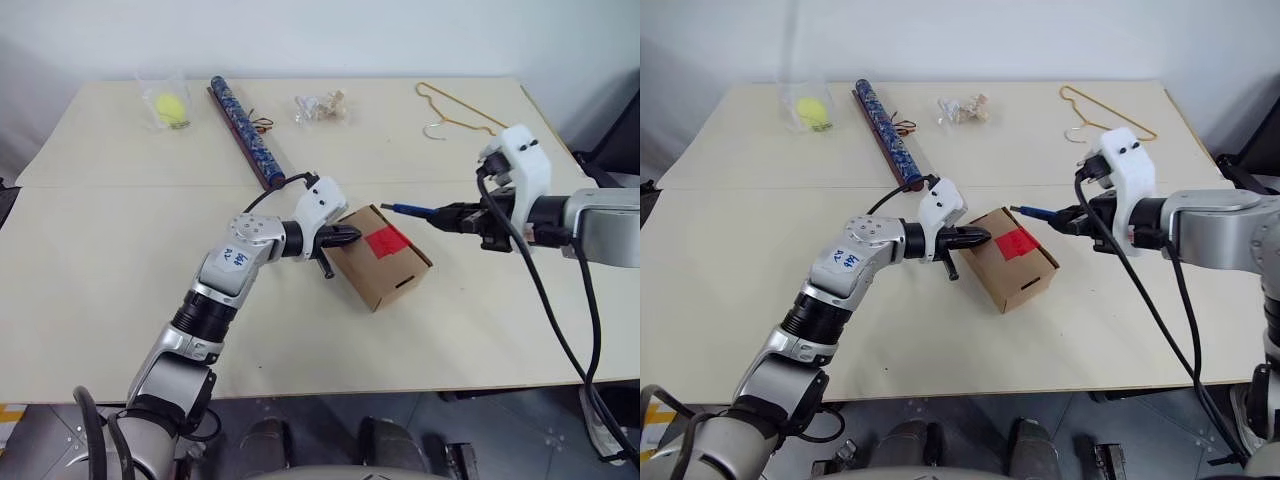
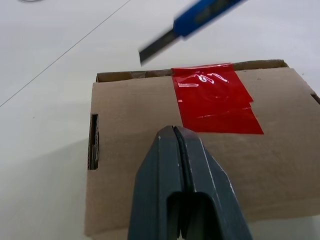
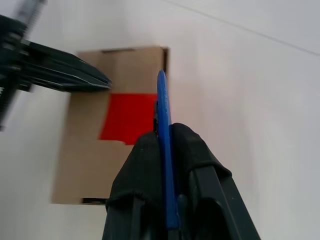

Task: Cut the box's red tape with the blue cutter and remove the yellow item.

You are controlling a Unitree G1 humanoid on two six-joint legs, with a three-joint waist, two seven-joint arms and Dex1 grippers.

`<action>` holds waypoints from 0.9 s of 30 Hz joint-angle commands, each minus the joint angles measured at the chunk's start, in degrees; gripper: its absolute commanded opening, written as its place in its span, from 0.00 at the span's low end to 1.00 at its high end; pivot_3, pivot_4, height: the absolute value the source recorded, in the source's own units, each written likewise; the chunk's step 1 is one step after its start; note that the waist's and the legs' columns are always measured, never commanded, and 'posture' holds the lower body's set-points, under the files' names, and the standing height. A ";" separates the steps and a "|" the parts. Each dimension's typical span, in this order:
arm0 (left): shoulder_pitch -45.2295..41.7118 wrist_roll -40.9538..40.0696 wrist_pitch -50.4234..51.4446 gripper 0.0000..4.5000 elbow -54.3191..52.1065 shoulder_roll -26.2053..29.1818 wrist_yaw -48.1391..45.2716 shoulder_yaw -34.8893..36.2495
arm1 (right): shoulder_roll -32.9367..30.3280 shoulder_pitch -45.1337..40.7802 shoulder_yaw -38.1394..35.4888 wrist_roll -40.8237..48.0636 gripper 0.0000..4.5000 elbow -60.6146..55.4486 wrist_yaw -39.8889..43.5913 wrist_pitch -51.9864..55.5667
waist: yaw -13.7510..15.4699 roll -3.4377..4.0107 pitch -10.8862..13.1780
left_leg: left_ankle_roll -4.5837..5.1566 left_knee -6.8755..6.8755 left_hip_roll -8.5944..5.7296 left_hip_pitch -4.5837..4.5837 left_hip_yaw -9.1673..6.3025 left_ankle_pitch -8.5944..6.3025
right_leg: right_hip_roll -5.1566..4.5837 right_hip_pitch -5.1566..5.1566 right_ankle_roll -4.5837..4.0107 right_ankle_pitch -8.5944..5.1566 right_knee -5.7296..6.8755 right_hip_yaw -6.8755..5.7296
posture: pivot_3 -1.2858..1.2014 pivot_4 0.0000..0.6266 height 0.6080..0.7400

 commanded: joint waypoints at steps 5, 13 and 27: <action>-0.16 0.32 1.87 0.00 -2.44 -0.37 0.64 -0.18 | 1.52 -3.81 -0.04 -8.61 0.04 1.22 5.09 0.74 | -0.07 0.00 0.00 | 0.00 0.00 0.00 0.00 0.01 0.00 | 0.00 -0.02 0.00 0.00 0.02 0.01 | 0.52 0.24 1.00; 0.78 -0.07 4.13 0.00 -4.41 0.26 0.92 0.20 | 5.16 -4.13 0.46 -16.36 0.04 0.30 11.02 -0.84 | -0.09 0.00 0.00 | -0.01 -0.01 0.01 -0.02 0.06 0.01 | 0.00 -0.10 0.00 0.00 0.06 0.03 | 0.52 0.24 1.00; 1.19 -0.10 5.01 0.00 -5.21 0.59 0.44 -0.19 | 10.80 -1.63 1.08 -24.59 0.04 -1.98 16.03 -0.07 | -0.15 0.00 0.00 | -0.02 -0.01 0.01 -0.04 0.15 0.01 | 0.01 -0.23 0.00 0.00 0.16 0.12 | 0.52 0.24 1.00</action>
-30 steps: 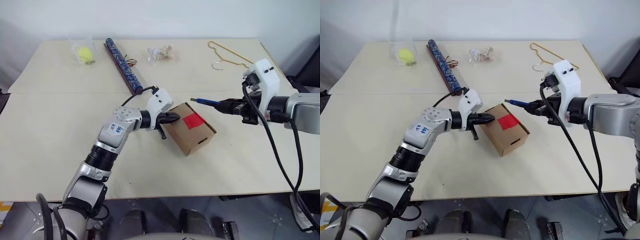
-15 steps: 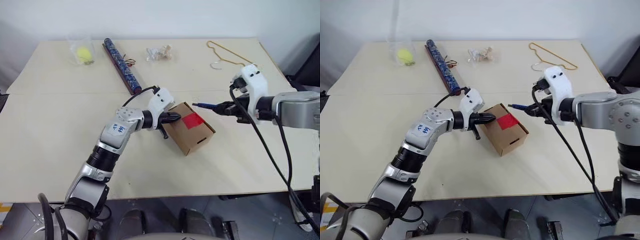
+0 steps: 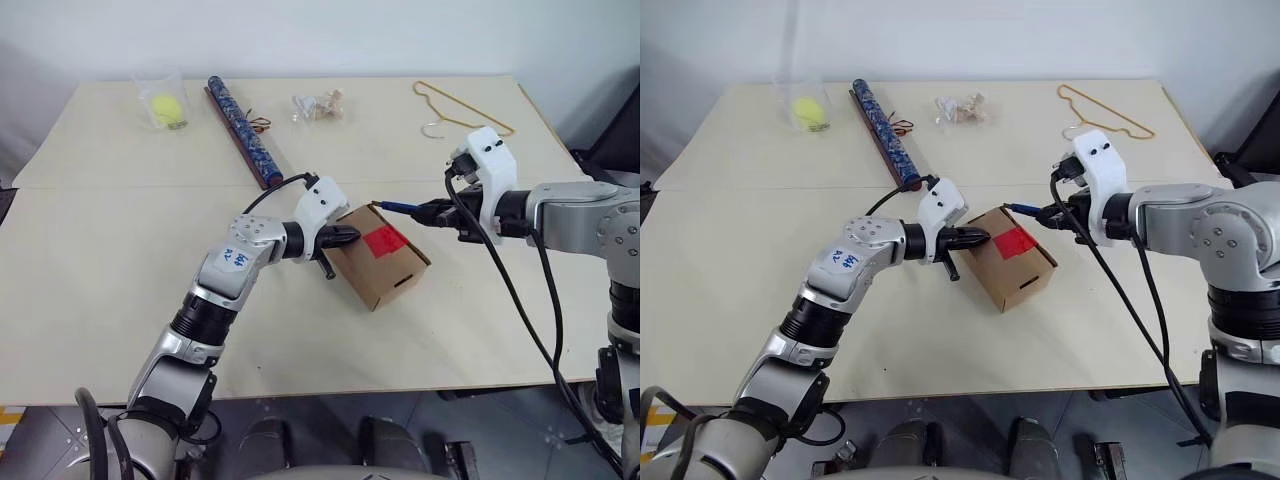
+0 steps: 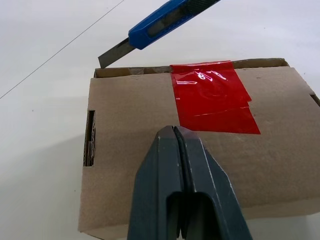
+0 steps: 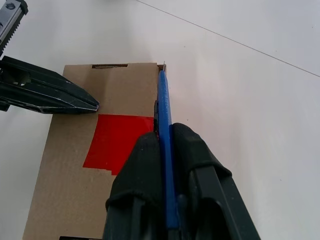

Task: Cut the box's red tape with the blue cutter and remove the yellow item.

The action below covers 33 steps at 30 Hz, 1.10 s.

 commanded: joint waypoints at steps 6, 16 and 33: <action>0.40 0.03 0.55 0.00 -1.50 0.65 -0.62 -0.42 | 1.38 1.69 -0.75 -3.85 0.04 -3.14 2.21 0.34 | -0.03 0.00 0.00 | -0.01 0.01 0.00 0.01 0.07 0.01 | 0.00 -0.06 0.00 0.00 0.06 0.07 | 0.52 0.24 1.00; 0.35 0.24 0.34 0.00 -1.30 1.04 -0.95 -0.26 | -1.00 0.37 -2.69 -8.12 0.04 -3.20 6.79 -1.98 | -0.03 0.00 0.00 | -0.02 0.00 0.00 0.01 0.08 0.01 | 0.00 -0.08 0.00 0.00 0.07 0.08 | 0.52 0.24 1.00; 0.57 0.15 0.26 0.00 -1.65 1.09 -1.19 -0.18 | 3.28 2.89 -3.30 -10.64 0.04 -5.48 6.61 0.95 | -0.01 0.01 0.00 | -0.02 0.00 -0.01 0.00 0.11 0.01 | 0.00 -0.10 0.00 0.00 0.09 0.11 | 0.52 0.24 1.00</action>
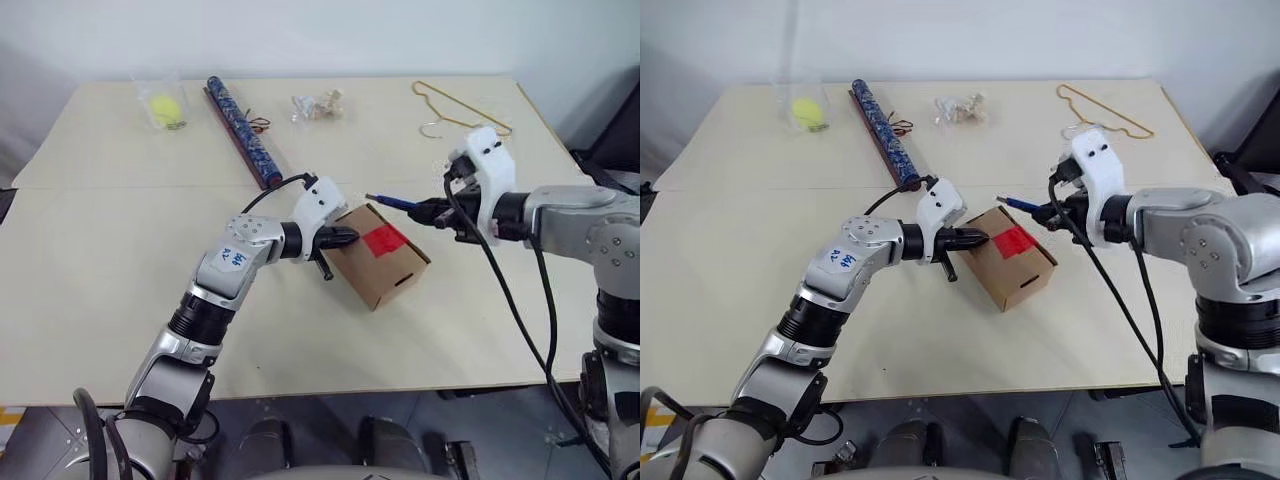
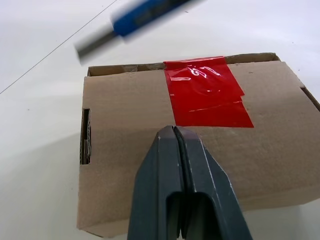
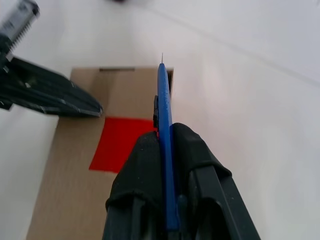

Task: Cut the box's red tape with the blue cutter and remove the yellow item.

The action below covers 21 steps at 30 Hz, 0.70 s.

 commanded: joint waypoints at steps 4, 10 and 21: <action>0.81 0.10 0.32 0.00 -1.83 0.40 0.04 -0.19 | -0.01 1.64 -0.85 -1.33 0.04 -3.29 -0.18 1.73 | -0.02 0.00 0.00 | 0.00 0.00 0.00 0.01 0.00 0.00 | 0.00 0.00 0.00 0.00 0.01 0.00 | 0.52 0.24 1.00; 0.86 0.07 0.31 0.00 -1.75 0.24 0.22 -0.09 | -1.10 2.60 -0.02 -2.86 0.04 -3.29 0.18 2.73 | -0.02 0.00 0.00 | 0.00 0.00 0.00 0.01 0.00 0.00 | 0.00 0.00 0.00 0.00 0.01 0.01 | 0.52 0.24 1.00; -0.18 1.48 0.47 0.00 0.33 -0.03 -0.20 -2.42 | -3.05 -3.70 1.22 -0.14 0.04 -0.24 2.64 11.92 | 0.02 0.01 -0.01 | 0.00 0.00 0.00 0.02 -0.01 0.00 | 0.00 0.01 0.00 0.00 0.02 0.01 | 0.52 0.24 1.00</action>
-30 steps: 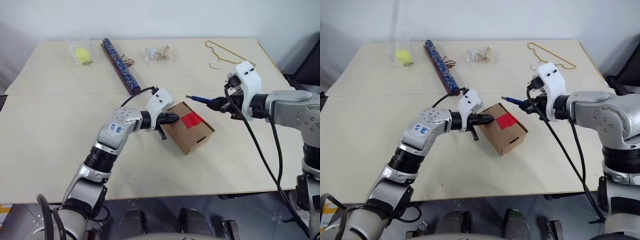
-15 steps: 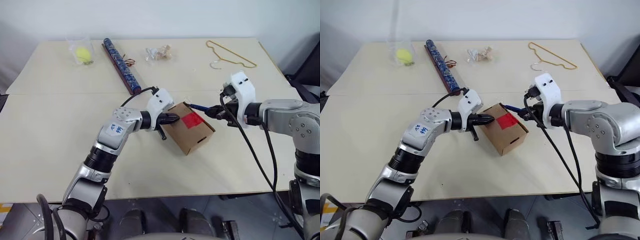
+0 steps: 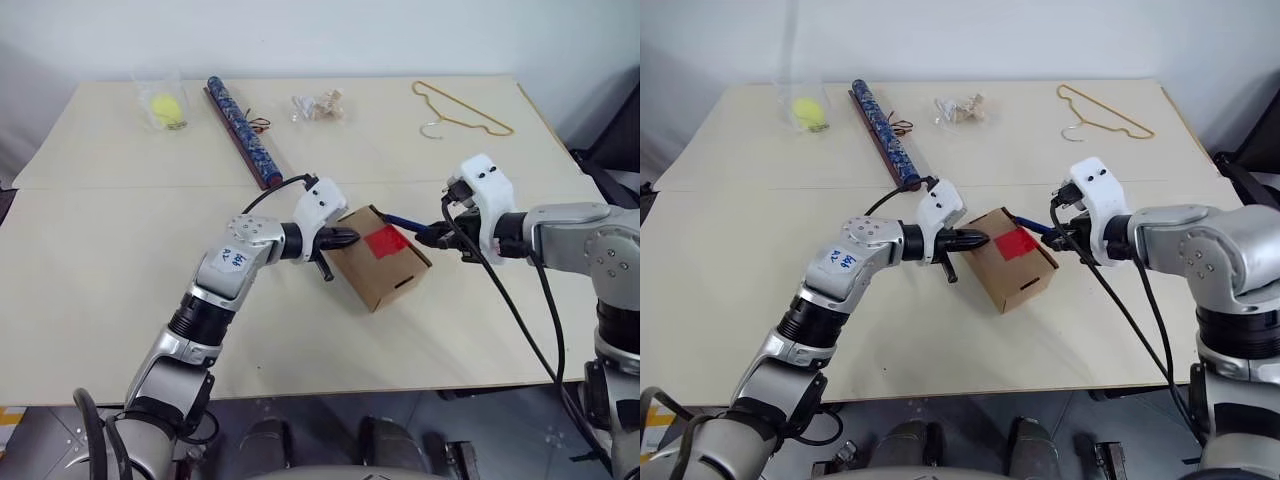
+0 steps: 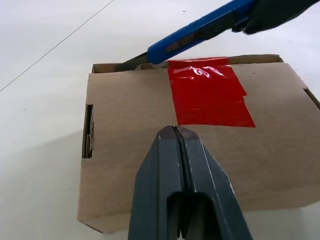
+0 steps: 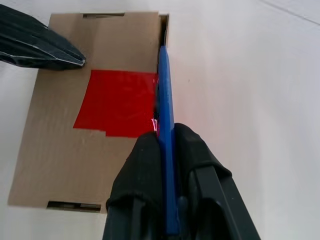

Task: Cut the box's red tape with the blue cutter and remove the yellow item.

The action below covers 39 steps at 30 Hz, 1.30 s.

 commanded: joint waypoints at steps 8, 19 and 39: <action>-0.89 1.81 -0.21 0.00 1.49 -1.39 -0.02 -2.58 | -0.77 -5.70 2.79 5.57 0.04 6.59 0.39 1.53 | -0.09 0.01 -0.01 | 0.00 0.01 0.00 0.02 0.03 0.00 | 0.00 0.00 -0.01 0.01 0.01 0.02 | 0.52 0.24 1.00; 0.05 2.31 -0.71 0.00 1.22 -2.35 0.20 -2.63 | 3.59 -10.14 3.39 1.36 0.04 11.39 -4.12 1.53 | -0.33 0.01 -0.01 | 0.00 -0.01 0.01 0.02 0.04 0.00 | 0.00 -0.02 -0.01 0.01 0.00 0.03 | 0.52 0.24 1.00; -0.20 4.76 -1.20 0.00 5.26 -4.84 4.62 -4.26 | -7.10 -12.73 14.25 17.59 0.04 13.38 -3.93 1.53 | -0.20 0.02 -0.04 | 0.01 0.00 0.01 0.06 0.05 0.00 | 0.00 0.00 -0.02 0.01 0.01 0.06 | 0.52 0.24 1.00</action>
